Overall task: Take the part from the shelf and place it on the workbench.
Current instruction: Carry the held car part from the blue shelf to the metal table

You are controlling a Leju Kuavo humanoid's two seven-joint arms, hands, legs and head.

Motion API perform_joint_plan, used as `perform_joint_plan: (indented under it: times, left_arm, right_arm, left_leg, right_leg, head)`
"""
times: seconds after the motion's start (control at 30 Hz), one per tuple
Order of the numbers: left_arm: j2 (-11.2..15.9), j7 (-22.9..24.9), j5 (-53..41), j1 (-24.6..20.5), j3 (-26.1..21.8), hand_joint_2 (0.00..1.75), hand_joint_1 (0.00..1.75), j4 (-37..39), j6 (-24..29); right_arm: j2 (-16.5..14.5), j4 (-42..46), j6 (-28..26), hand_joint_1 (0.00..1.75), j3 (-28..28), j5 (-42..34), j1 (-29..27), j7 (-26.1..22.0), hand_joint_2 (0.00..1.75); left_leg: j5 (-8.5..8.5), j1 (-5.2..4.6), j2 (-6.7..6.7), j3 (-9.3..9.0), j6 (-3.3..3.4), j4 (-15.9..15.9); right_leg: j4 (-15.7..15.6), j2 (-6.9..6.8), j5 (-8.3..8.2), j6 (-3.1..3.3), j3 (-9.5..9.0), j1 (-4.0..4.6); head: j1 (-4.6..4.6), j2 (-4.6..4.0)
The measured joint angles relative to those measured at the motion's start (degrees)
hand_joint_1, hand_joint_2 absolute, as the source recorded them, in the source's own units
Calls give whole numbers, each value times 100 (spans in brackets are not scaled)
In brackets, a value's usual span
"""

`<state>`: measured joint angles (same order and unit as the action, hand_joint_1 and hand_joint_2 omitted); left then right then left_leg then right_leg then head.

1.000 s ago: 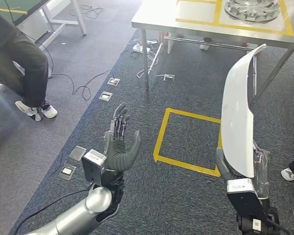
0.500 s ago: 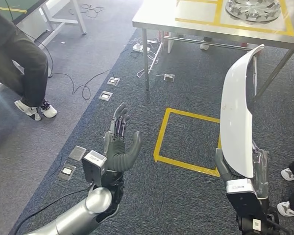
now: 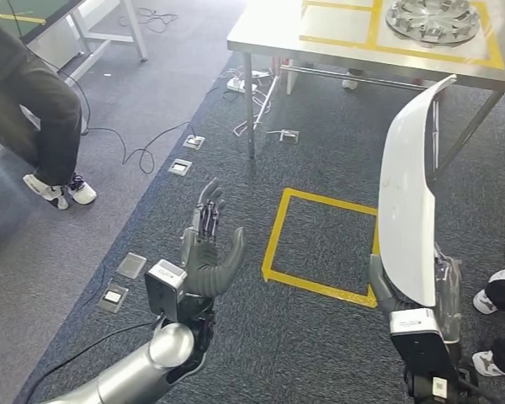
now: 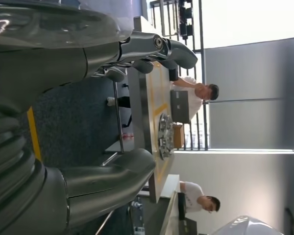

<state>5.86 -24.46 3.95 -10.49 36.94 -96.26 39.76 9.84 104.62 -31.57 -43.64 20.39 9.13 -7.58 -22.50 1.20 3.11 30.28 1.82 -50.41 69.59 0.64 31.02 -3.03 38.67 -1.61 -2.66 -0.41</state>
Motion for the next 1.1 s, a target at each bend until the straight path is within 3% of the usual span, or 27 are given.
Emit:
perform_joint_plan:
  times: [0.03,0.1,0.13,0.17,0.2,0.27,0.33,0.4,0.47,0.5,0.53,0.6,0.63,0.67,0.73,0.83,0.9,0.93,1.0,1.07,1.1]
  left_arm:
    - [0,9,-15,15,0,175,0,0,0]
    - [1,22,-43,35,0,175,0,0,0]
    - [3,25,-53,37,0,175,0,0,0]
    - [5,26,-64,40,0,175,0,-1,0]
    - [7,27,-72,45,1,175,0,-1,1]
    - [13,29,-80,57,2,175,0,-1,2]
    - [19,29,-82,50,2,175,0,-2,1]
    - [20,29,-86,36,2,175,0,-2,-1]
    - [23,30,-85,39,2,175,0,0,-5]
    - [25,30,-84,43,2,175,0,3,-9]
    - [28,31,-83,45,2,175,0,7,-13]
    - [30,31,-84,38,2,175,0,13,-16]
    - [31,34,-85,32,2,175,0,13,-17]
    - [32,37,-89,21,2,175,0,12,-17]
    - [33,45,-95,-4,2,175,0,11,-16]
    - [33,63,-101,-15,2,175,0,8,-14]
    - [32,90,-109,-19,3,175,0,4,-13]
    - [32,104,-113,-19,4,175,0,2,-11]
    - [33,125,-114,-17,10,175,0,2,-8]
    - [33,132,-106,-12,19,175,0,2,-5]
    - [33,135,-102,-12,23,175,0,2,-4]
  right_arm:
    - [0,-3,9,175,-1,-4,-4,-6,175]
    - [0,-9,15,175,-1,-15,-4,-17,175]
    - [-1,-15,15,175,-1,-21,-1,-25,175]
    - [-1,-22,17,175,-3,-27,-2,-30,175]
    - [-2,-30,19,175,-4,-33,-5,-33,175]
    - [-5,-40,22,175,-5,-41,-7,-38,175]
    - [-12,-44,23,175,-4,-40,0,-43,175]
    - [-15,-44,23,175,-4,-39,3,-46,175]
    - [-15,-45,20,175,-4,-39,3,-42,175]
    - [-15,-47,18,175,-5,-39,3,-38,175]
    - [-15,-48,15,175,-5,-39,4,-34,175]
    - [-15,-50,5,175,-5,-39,7,-31,175]
    - [-15,-48,-1,175,-5,-39,11,-32,175]
    - [-15,-46,-7,175,-5,-39,16,-31,175]
    - [-15,-42,-17,175,-4,-40,23,-30,175]
    - [-15,-31,-28,175,-7,-42,34,-22,175]
    - [-13,-22,-46,175,-8,-42,67,-15,175]
    - [-11,-21,-54,175,-9,-42,76,-9,175]
    - [-8,-21,-64,175,-14,-43,66,1,175]
    - [-5,-21,-74,175,-20,-45,50,4,175]
    - [-2,-22,-79,175,-20,-49,49,5,175]
  left_leg:
    - [-41,29,7,-20,-38,-34]
    - [-163,90,30,-54,-140,-153]
    - [-228,96,44,-39,-198,-237]
    - [-273,91,56,-11,-251,-301]
    - [-297,79,69,20,-292,-340]
    - [-312,82,74,41,-343,-350]
    - [-382,92,-70,117,-375,-546]
    - [-570,80,-244,503,-380,-1211]
    - [-704,59,-279,1070,-350,-1989]
    - [-636,43,-278,1272,-315,-2171]
    - [-451,16,-278,1357,-264,-2117]
    - [125,-64,-284,1211,-111,-1427]
    - [304,-112,-303,1067,-32,-1073]
    - [376,-160,-323,924,31,-773]
    - [258,-218,-357,749,82,-521]
    - [172,-197,-338,546,74,-292]
    - [96,-162,-304,337,81,-209]
    - [39,-159,-286,240,89,-185]
    - [-103,-164,-259,77,108,-181]
    - [-266,-171,-228,-131,110,-181]
    - [-360,-173,-212,-257,104,-182]
  right_leg:
    - [-126,-8,-147,-45,-39,-39]
    - [-868,6,-553,-166,-381,-123]
    - [-1186,44,-647,-196,-549,-148]
    - [-1361,76,-661,-183,-643,-160]
    - [-1392,105,-599,-139,-668,-153]
    - [-1347,99,-544,8,-659,-133]
    - [-1355,72,-495,104,-722,-119]
    - [-1375,27,-437,181,-813,-92]
    - [-1383,-15,-360,229,-899,-49]
    - [-1385,-27,-309,243,-955,-26]
    - [-1387,-34,-253,251,-1027,-2]
    - [-1409,-46,-124,260,-1176,34]
    - [-1442,-55,-67,254,-1235,52]
    - [-1487,-62,-24,239,-1279,56]
    - [-1594,-83,0,184,-1394,52]
    - [-1604,-116,-67,102,-1566,47]
    - [-1186,-102,-83,76,-1360,43]
    - [-833,-93,-26,72,-1143,41]
    - [-186,-82,266,41,-632,47]
    - [-76,-82,541,3,-295,49]
    - [-266,-82,495,-1,-229,49]
  head:
    - [1,0]
    - [11,0]
    - [45,0]
    - [56,0]
    - [51,0]
    - [0,0]
    - [-48,1]
    - [-104,1]
    - [-144,1]
    - [-160,1]
    - [-177,0]
    - [-211,0]
    - [-193,0]
    - [-182,0]
    - [-176,0]
    - [-213,1]
    - [-173,0]
    - [-143,0]
    - [-101,0]
    - [-86,0]
    - [-75,1]
